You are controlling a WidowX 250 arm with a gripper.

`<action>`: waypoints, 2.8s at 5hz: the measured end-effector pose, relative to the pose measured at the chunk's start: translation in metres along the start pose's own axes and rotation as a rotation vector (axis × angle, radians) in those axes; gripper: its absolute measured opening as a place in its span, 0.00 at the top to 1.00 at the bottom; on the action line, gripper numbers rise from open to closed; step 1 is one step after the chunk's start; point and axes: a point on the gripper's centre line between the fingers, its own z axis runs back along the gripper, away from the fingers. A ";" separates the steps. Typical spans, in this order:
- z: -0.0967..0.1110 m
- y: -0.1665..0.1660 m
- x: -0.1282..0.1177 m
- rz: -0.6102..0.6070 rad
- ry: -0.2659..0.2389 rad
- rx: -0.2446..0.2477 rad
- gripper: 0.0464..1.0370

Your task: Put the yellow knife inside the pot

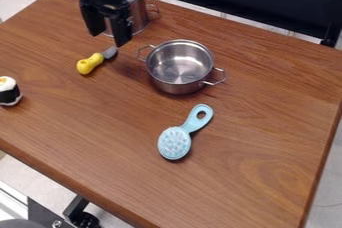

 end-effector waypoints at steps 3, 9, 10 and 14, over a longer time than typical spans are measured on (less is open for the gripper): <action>-0.025 0.028 -0.026 -0.030 -0.054 0.084 0.04; -0.051 0.030 -0.017 -0.028 -0.005 0.102 0.66; -0.051 0.030 -0.018 -0.031 -0.001 0.104 0.75; -0.003 0.013 -0.006 0.101 0.000 0.007 0.75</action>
